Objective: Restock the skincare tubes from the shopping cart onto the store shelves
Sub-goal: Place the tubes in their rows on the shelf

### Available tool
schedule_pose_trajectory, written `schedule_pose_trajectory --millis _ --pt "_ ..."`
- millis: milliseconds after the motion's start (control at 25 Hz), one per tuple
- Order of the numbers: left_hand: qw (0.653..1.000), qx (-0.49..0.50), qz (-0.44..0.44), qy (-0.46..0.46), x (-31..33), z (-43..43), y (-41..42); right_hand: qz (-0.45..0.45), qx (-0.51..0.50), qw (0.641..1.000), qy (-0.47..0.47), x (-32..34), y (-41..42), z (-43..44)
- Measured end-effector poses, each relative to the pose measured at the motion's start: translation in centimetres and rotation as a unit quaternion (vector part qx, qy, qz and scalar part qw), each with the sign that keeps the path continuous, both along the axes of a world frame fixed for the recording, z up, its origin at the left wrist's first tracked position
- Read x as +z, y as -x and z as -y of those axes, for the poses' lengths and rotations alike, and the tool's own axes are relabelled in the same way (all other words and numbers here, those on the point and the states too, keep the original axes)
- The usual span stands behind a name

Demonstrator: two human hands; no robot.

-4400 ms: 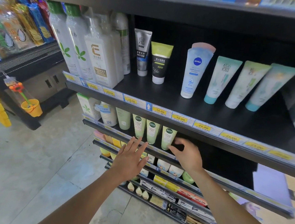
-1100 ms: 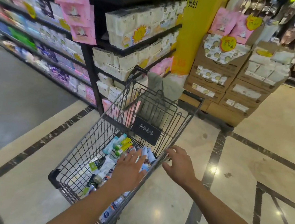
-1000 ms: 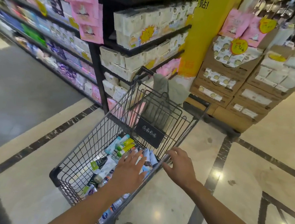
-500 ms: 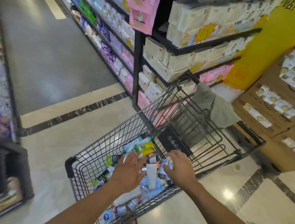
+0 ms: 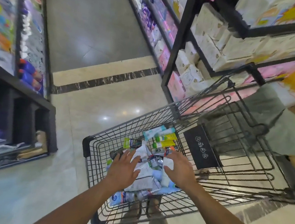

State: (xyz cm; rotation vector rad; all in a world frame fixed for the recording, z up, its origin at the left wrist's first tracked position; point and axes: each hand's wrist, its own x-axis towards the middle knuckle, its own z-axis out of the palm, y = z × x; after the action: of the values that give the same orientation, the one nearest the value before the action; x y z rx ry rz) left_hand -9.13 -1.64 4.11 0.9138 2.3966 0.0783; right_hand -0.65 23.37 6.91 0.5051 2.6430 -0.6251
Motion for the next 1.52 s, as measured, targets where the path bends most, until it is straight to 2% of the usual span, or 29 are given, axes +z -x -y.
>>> schedule_pose_trajectory --millis 280,520,640,760,880,960,1080,1200,1280,1320,1360,1440,1480,1520 --pt "0.993 0.068 0.073 0.059 -5.0 1.3 -2.0 0.061 0.054 0.996 0.044 -7.1 2.0 0.4" --pt "0.987 0.129 0.088 0.045 -10.3 0.7 -5.2 0.124 0.009 0.987 0.104 -15.1 3.6 0.2" --pt "0.983 0.152 0.089 0.046 -12.1 0.8 -6.5 0.144 -0.006 0.984 0.103 -20.0 5.2 0.5" --pt "0.975 0.188 0.111 0.028 -14.1 0.9 -7.5 0.143 -0.015 0.986 0.085 -22.1 7.3 2.0" --pt "0.973 0.201 0.113 0.003 -16.0 1.3 -8.1 0.151 0.014 0.988 0.011 -23.7 8.6 3.3" --pt "0.968 0.218 0.124 -0.012 -16.7 1.4 -8.1 0.149 0.028 0.988 -0.006 -24.6 9.0 3.6" --pt "0.958 0.252 0.130 -0.034 -16.7 1.0 -7.8 0.139 0.035 0.989 0.017 -24.5 8.8 3.3" --pt "0.932 0.309 0.177 -0.071 -15.8 0.1 -7.3 0.098 -0.007 0.991 0.095 -23.0 7.6 2.3" --pt "0.900 0.363 0.223 -0.091 -15.2 -1.1 -6.6 0.086 -0.018 0.984 0.152 -21.4 6.8 1.7" --pt "0.868 0.411 0.262 -0.099 -15.1 -1.8 -6.2 0.085 -0.014 0.980 0.177 -20.6 6.3 1.4" --pt "0.817 0.473 0.312 -0.112 -14.5 -2.8 -5.5 0.084 -0.009 0.977 0.194 -19.6 5.8 1.2" --pt "0.670 0.591 0.421 -0.157 -13.0 -4.9 -4.2 0.083 0.005 0.975 0.208 -17.3 5.0 1.0" --pt "0.600 0.624 0.467 -0.184 -12.1 -5.9 -3.8 0.083 0.011 0.973 0.215 -16.1 4.5 1.2" --pt "0.548 0.639 0.499 -0.207 -11.6 -6.5 -3.7 0.079 0.017 0.971 0.226 -15.2 4.0 1.3"
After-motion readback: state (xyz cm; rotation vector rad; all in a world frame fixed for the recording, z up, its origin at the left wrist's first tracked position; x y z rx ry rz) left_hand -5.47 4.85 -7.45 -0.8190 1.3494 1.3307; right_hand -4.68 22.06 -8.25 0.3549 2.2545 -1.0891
